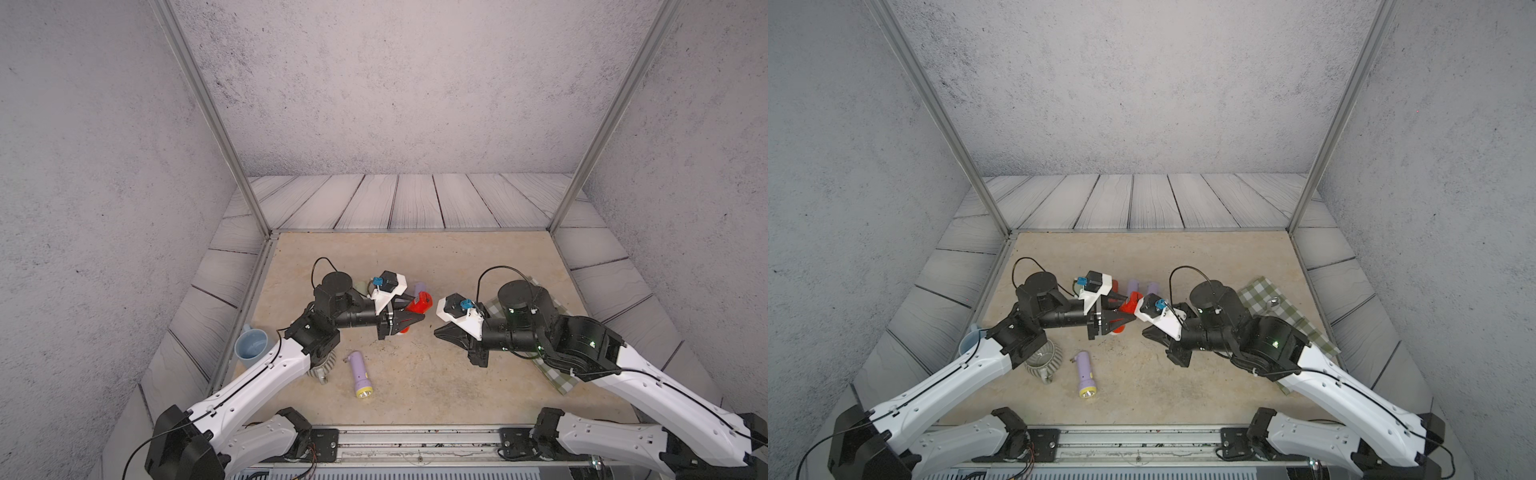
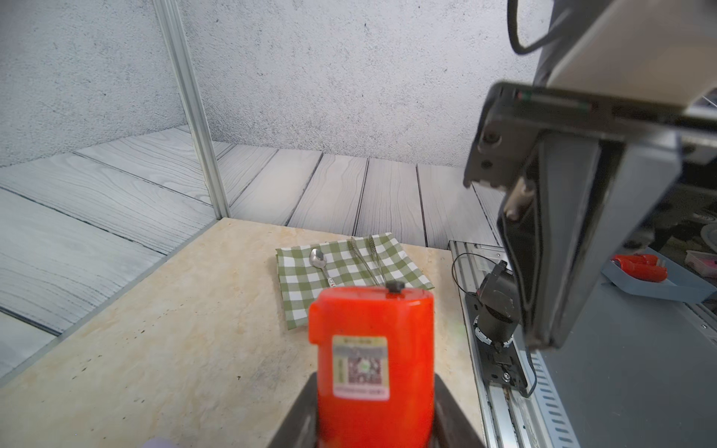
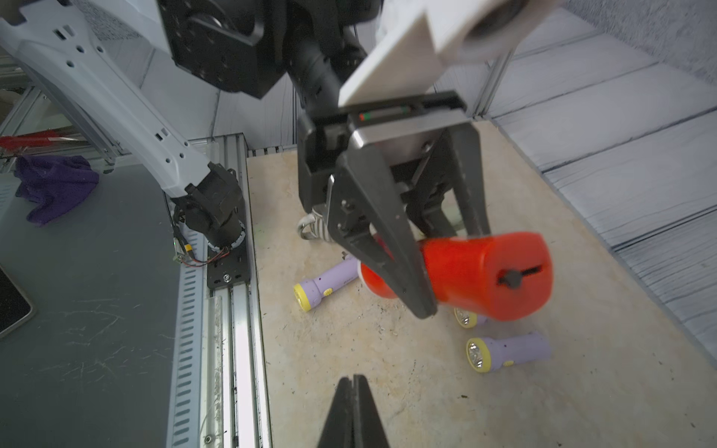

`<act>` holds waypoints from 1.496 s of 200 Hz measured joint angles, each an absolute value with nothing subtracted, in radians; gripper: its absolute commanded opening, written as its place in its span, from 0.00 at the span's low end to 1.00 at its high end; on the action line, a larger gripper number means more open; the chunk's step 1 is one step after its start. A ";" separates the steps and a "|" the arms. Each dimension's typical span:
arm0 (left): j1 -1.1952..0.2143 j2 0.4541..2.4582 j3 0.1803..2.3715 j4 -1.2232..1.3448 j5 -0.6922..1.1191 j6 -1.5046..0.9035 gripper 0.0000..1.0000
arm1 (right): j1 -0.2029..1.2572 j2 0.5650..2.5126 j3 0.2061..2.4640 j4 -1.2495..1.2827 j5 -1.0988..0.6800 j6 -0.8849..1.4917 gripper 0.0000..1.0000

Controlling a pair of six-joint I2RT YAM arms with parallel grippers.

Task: Close the plug at the bottom of the flashlight
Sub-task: Close the plug of the flashlight, then place the flashlight at the center of the board.

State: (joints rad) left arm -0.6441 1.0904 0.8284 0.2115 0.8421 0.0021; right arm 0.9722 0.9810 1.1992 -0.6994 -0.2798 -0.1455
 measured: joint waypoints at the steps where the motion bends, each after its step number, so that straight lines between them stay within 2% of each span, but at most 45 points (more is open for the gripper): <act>1: -0.644 1.091 0.829 0.212 0.841 0.001 0.00 | 0.972 0.981 1.198 -0.700 -0.280 -0.145 0.07; 43: -0.644 1.108 0.843 0.216 0.791 -0.033 0.00 | 0.972 0.908 1.091 -0.702 -0.249 -0.068 0.07; 96: -0.648 1.142 0.863 0.219 0.730 -0.083 0.00 | 0.950 0.895 1.045 -0.746 -0.059 0.036 0.09; 115: -0.651 1.159 0.889 0.198 0.672 -0.112 0.00 | 0.888 0.903 1.043 -0.768 0.004 0.078 0.09; 148: -0.668 1.230 0.984 0.114 0.530 -0.162 0.00 | 0.690 0.894 0.994 -0.781 0.038 0.165 0.13; 165: -0.688 1.287 1.040 0.065 0.435 -0.191 0.00 | 0.648 0.865 0.959 -0.785 0.061 0.198 0.14; 242: -0.794 1.626 1.320 -0.115 0.100 -0.327 0.00 | 0.632 0.822 0.949 -0.789 0.109 0.243 0.13; 299: -0.812 1.939 1.573 -0.242 -0.029 -0.454 0.00 | 0.629 0.776 0.949 -0.789 0.199 0.255 0.14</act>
State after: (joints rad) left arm -0.8120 1.9388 1.5734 -0.2420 -0.0292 -0.4541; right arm 0.6289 0.7757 0.9485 -0.7887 0.1986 0.2554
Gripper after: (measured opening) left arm 0.390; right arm 0.138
